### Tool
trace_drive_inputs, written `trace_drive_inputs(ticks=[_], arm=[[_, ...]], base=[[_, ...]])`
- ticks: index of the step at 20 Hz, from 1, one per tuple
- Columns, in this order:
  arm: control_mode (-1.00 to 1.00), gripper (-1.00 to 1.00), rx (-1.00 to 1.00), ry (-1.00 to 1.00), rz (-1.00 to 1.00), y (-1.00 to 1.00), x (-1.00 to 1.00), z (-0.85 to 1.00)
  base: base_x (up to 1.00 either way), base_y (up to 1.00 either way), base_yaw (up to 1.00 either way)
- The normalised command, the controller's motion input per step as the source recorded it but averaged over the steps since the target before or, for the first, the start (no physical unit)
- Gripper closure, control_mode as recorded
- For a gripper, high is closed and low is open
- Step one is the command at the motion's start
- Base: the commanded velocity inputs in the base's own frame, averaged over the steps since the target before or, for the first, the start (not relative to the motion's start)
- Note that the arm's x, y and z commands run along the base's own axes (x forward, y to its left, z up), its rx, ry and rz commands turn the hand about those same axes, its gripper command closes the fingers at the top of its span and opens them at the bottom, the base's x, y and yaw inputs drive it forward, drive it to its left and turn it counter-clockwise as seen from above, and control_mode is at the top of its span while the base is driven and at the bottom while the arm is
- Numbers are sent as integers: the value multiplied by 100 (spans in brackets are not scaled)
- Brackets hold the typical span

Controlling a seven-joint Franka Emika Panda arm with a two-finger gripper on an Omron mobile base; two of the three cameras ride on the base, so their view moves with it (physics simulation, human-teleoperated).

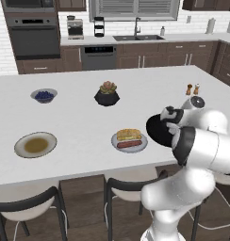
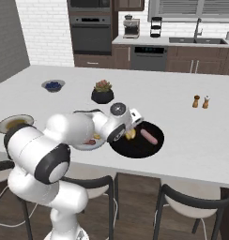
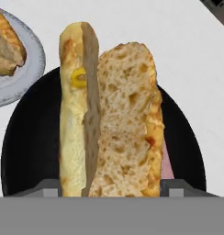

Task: Place one bun and one sausage from the bowl on each plate.

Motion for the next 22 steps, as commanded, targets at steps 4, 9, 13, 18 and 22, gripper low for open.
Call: trace_drive_inputs(ticks=[4,9,13,18,22], arm=[[-100,100,-1,-5,13,94,-7,67],[-100,100,-1,3,9,89,-9,64],[-100,100,-4,6,9,98,-4,37],[-100,100,-2,4,12,100,0,12],[-100,100,0,2,15,100,0,0]], base=[[0,0,0],[0,0,0],[0,0,0],[0,0,0],[0,0,0]])
